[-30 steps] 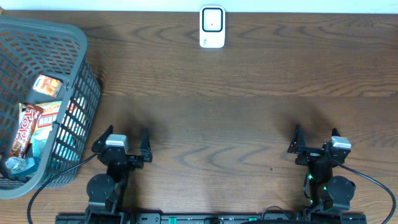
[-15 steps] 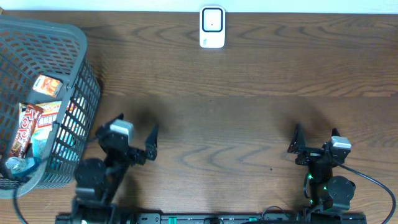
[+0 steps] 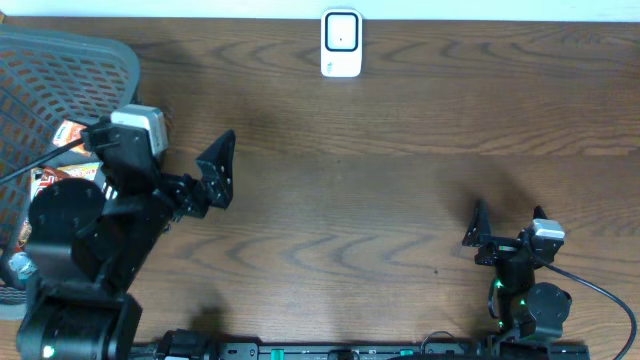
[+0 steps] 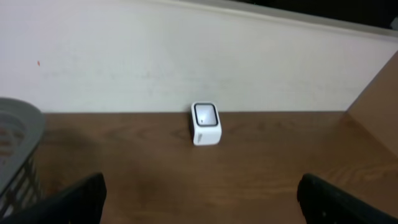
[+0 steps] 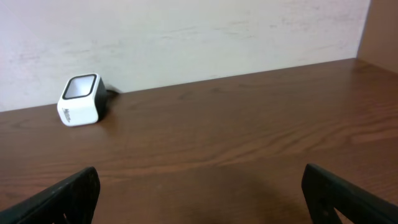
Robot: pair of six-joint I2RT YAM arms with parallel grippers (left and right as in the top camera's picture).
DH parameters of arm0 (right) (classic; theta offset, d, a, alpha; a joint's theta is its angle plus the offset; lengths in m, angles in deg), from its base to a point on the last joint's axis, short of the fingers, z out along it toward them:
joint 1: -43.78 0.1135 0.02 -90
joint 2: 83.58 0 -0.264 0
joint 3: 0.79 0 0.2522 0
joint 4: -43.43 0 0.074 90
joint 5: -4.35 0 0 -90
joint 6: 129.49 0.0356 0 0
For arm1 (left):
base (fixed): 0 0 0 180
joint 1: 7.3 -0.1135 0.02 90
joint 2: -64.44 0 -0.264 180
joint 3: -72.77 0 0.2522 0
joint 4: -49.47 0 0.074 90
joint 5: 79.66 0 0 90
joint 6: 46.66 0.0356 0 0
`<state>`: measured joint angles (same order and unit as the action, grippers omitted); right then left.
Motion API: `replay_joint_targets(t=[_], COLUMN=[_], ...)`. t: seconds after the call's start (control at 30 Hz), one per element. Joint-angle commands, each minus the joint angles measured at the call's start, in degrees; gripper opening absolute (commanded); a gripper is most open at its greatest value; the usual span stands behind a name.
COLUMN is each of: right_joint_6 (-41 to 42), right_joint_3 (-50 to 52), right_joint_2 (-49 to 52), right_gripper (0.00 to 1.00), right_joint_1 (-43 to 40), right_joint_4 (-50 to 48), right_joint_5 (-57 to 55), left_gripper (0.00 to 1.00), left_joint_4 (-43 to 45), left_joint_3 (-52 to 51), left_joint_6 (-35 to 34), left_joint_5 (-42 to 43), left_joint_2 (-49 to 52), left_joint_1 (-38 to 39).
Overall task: Scan the item barcode
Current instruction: 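Reach the left gripper into the basket and grasp the teal bottle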
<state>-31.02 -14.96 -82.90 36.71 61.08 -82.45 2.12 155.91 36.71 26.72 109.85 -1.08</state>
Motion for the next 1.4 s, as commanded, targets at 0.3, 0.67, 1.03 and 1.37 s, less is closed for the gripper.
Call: replay_joint_targets(t=[0.3,0.67,1.03,1.37], right_joint_6=[-0.4,-0.4,-0.4,-0.4], right_joint_3=[0.1,0.1,0.1,0.1], right_joint_2=[-0.3,-0.3,-0.3,-0.3], right_gripper=[0.99,0.99,0.99,0.99], right_joint_1=[-0.3,-0.3,-0.3,-0.3], right_joint_4=[0.2,0.2,0.2,0.2], right_joint_5=[0.2,0.2,0.2,0.2], left_gripper=[0.98,0.98,0.98,0.98], left_joint_4=[-10.2,-27.3,-42.2,-49.7], left_joint_3=[16.1,29.5,29.5,28.8], left_joint_6=[-10.9,-33.7,-52.9,-60.1], left_joint_5=[-30.7,-32.6,-24.7,-24.8], left_joint_2=[6.2,24.0,36.6,38.4], left_joint_1=[-6.1,-28.9,-42.7,-47.8])
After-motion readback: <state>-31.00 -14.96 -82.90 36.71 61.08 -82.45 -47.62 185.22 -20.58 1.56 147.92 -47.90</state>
